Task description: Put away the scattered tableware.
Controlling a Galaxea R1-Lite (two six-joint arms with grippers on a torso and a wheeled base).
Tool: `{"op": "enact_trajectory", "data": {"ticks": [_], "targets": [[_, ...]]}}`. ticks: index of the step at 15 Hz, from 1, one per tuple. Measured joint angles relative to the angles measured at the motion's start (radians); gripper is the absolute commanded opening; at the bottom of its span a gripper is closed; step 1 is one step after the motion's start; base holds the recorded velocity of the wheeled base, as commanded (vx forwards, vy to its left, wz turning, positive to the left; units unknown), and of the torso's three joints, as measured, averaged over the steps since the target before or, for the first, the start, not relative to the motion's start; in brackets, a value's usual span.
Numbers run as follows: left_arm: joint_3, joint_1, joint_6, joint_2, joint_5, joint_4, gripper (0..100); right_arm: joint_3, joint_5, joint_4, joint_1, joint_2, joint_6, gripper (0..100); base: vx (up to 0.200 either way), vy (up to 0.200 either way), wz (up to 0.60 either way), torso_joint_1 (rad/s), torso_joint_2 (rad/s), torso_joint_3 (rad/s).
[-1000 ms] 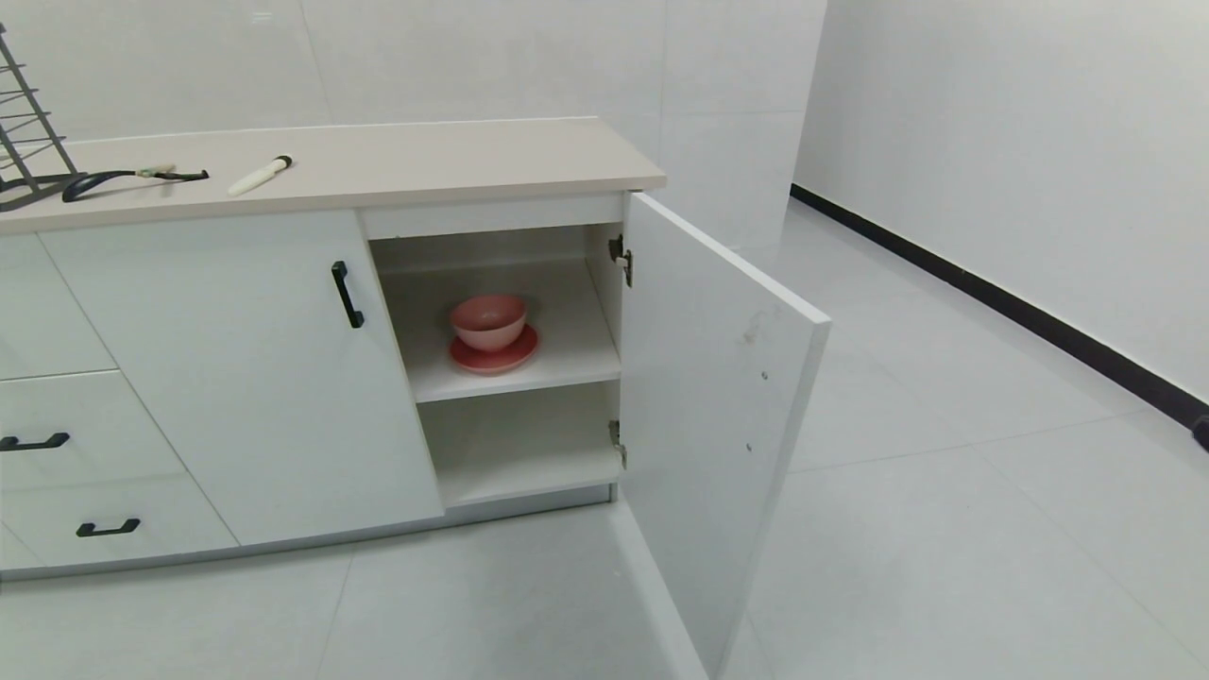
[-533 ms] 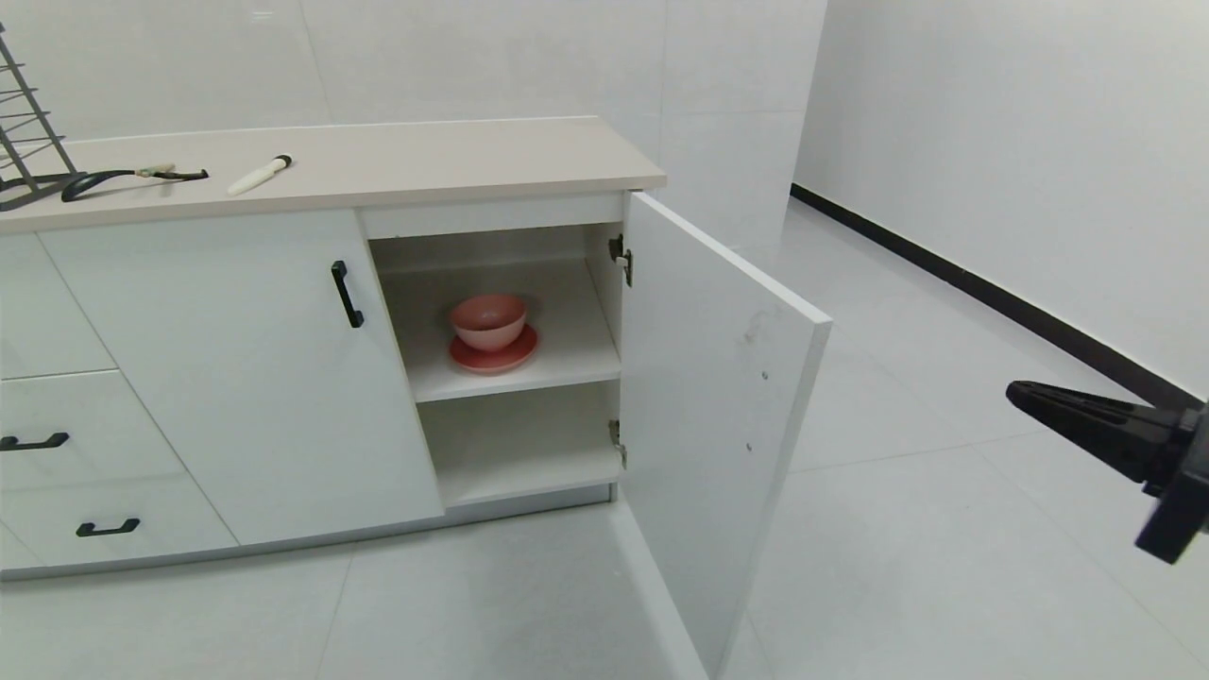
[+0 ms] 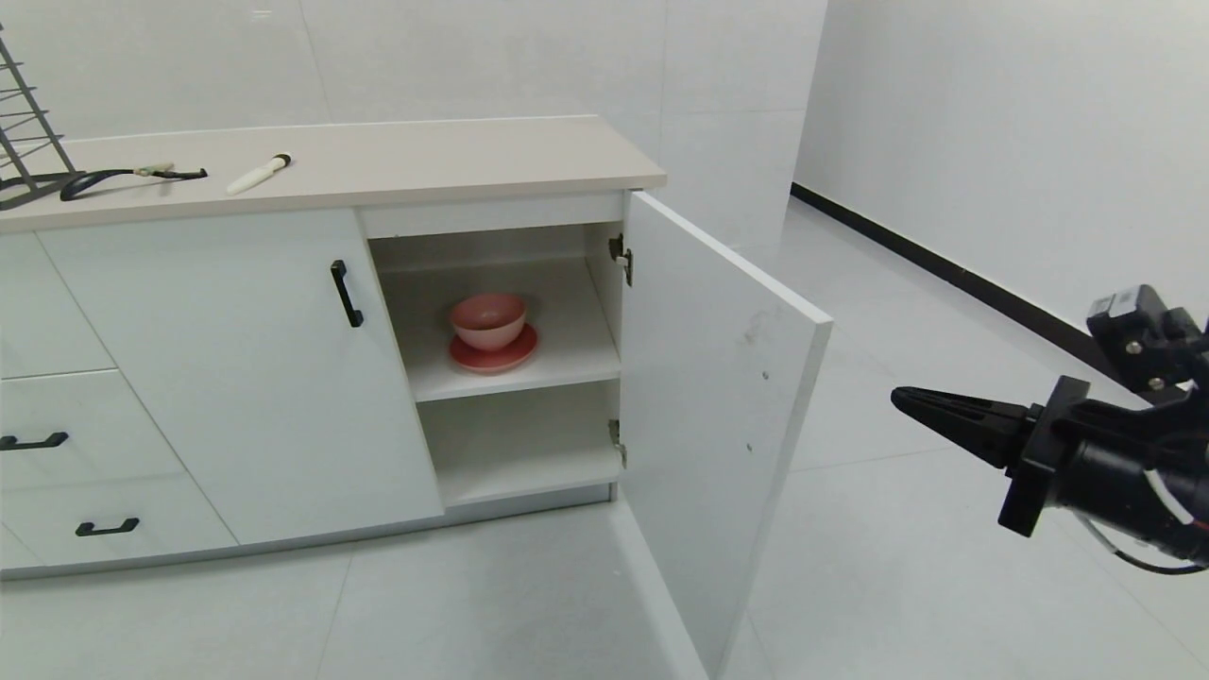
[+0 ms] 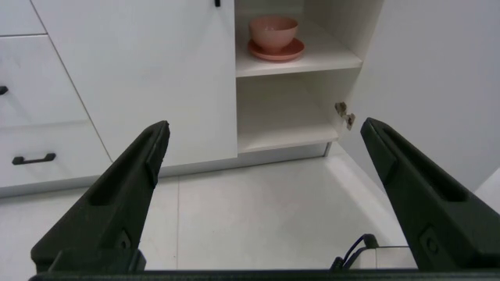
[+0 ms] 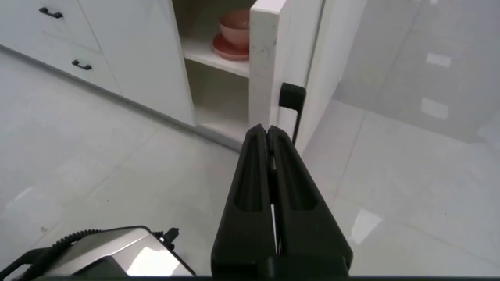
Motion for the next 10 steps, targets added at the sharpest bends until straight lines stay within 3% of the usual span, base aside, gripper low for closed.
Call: {"op": "enact_trajectory", "data": {"ticks": [6, 10], "targets": [[0.0, 0.0, 0.0, 0.0, 0.0, 0.0, 100, 0.004, 0.092, -0.187, 0.006, 0.101, 0.001, 0, 0.0, 0.0, 0.0, 0.0, 0.0, 0.0], [0.0, 0.0, 0.0, 0.0, 0.0, 0.0, 100, 0.037, 0.131, -0.318, 0.06, 0.151, 0.001, 0, 0.0, 0.0, 0.0, 0.0, 0.0, 0.0]]}}
